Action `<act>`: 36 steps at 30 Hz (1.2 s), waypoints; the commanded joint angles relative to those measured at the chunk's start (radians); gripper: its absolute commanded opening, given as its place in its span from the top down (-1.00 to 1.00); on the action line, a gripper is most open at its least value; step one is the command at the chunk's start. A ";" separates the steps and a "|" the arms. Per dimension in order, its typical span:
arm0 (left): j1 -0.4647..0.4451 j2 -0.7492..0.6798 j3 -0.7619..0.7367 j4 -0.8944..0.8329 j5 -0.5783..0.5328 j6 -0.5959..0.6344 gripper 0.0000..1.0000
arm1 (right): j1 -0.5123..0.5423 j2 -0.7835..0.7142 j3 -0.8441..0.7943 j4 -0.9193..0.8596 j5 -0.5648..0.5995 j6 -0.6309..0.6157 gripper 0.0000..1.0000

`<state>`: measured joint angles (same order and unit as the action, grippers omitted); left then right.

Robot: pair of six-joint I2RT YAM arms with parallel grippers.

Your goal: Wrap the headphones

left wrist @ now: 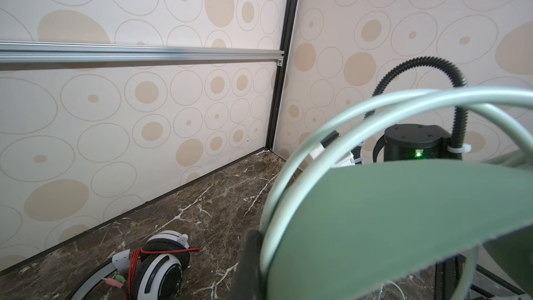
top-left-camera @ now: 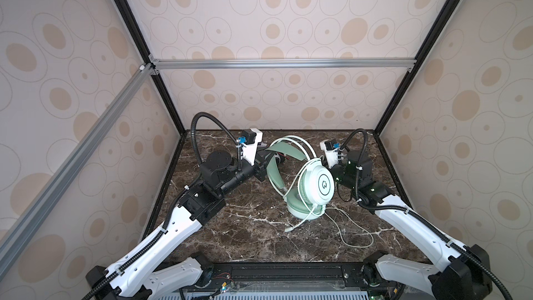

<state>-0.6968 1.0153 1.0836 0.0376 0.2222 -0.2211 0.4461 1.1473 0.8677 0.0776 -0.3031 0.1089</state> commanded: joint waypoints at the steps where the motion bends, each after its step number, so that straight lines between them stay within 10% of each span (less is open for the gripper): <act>1: -0.004 -0.015 0.071 0.139 0.034 -0.095 1.00 | -0.006 0.034 -0.025 0.116 -0.057 0.053 0.61; 23: -0.003 0.032 0.123 0.265 -0.040 -0.264 1.00 | -0.006 0.315 -0.122 0.472 -0.128 0.162 0.41; 36: 0.024 0.117 0.242 0.131 -0.260 -0.376 1.00 | 0.053 0.317 -0.182 0.420 0.003 0.150 0.98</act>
<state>-0.6853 1.1213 1.2369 0.1398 0.0517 -0.4805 0.4702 1.4815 0.6964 0.5194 -0.3717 0.2684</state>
